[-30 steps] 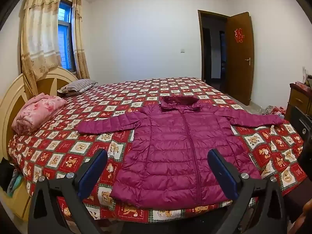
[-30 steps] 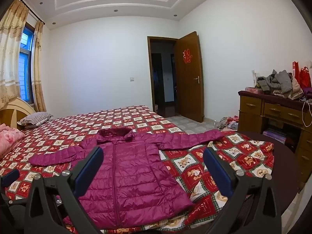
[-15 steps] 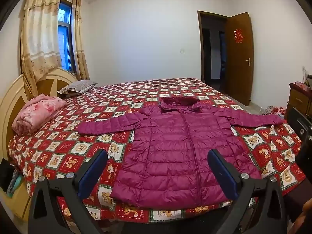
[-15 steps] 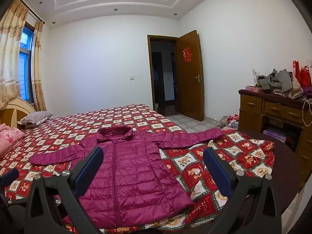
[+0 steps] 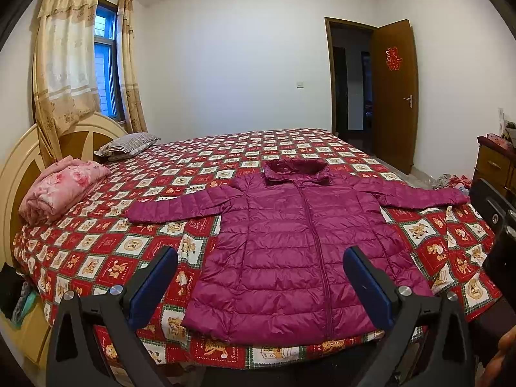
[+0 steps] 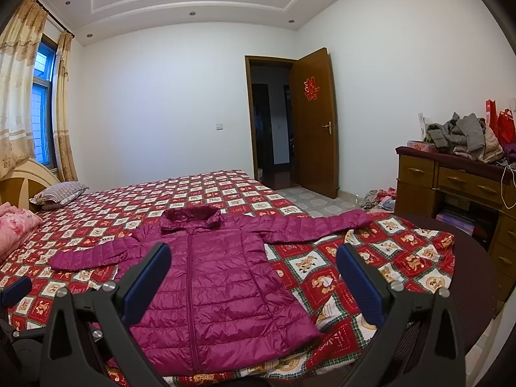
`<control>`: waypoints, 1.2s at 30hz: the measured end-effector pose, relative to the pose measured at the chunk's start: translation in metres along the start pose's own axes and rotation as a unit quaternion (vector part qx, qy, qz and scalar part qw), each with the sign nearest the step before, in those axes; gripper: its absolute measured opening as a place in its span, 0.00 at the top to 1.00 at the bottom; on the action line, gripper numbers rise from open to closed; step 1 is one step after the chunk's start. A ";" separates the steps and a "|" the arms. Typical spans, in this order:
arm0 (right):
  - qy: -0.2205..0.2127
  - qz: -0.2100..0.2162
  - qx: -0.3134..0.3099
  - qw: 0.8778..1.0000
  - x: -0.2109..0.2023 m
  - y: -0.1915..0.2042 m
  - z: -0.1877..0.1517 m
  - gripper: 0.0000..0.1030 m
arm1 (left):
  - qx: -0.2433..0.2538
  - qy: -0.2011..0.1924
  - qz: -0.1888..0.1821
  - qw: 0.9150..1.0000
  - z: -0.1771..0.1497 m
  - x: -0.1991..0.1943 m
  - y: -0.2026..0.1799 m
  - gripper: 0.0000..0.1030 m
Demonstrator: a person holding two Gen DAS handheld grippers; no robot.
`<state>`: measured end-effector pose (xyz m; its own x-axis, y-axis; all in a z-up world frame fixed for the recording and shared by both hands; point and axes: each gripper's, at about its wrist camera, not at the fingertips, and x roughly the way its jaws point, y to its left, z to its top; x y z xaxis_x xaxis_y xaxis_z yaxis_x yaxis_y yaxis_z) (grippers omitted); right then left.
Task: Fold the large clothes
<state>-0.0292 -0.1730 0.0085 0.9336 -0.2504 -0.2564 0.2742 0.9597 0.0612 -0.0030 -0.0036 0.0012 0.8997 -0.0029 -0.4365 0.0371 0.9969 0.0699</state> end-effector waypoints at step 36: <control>0.006 0.000 0.003 1.000 0.000 0.003 -0.001 0.00 | -0.001 0.006 0.000 1.000 -0.004 0.003 0.002 0.01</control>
<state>-0.0292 -0.1703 0.0075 0.9304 -0.2494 -0.2687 0.2761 0.9588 0.0661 -0.0016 -0.0010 -0.0034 0.8945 -0.0014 -0.4471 0.0355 0.9971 0.0679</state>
